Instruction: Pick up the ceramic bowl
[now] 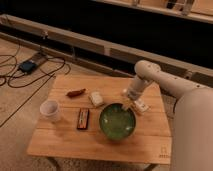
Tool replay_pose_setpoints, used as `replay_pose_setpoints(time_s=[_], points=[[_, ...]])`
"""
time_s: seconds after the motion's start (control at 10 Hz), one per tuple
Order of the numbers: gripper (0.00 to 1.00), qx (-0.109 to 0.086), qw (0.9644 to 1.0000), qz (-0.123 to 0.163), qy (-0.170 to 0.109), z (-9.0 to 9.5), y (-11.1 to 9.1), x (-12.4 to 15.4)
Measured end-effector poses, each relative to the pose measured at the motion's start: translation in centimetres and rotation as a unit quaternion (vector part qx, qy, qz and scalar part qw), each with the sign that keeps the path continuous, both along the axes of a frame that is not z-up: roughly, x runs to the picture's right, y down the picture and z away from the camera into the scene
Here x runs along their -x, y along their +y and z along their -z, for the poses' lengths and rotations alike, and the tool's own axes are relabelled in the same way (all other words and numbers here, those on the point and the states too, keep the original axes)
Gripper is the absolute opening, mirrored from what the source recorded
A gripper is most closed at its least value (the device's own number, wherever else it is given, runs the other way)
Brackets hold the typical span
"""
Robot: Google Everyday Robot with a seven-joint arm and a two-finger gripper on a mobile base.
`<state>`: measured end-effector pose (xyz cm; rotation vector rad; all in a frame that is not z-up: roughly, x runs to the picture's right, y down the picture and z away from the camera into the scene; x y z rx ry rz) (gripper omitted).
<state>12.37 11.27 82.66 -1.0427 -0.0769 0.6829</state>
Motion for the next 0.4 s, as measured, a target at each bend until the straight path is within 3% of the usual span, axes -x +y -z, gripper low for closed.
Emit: replay_pose_setpoints(time_s=[0.4], points=[[0.00, 0.000, 1.0000, 0.001, -0.001, -0.07, -0.09, 0.13]])
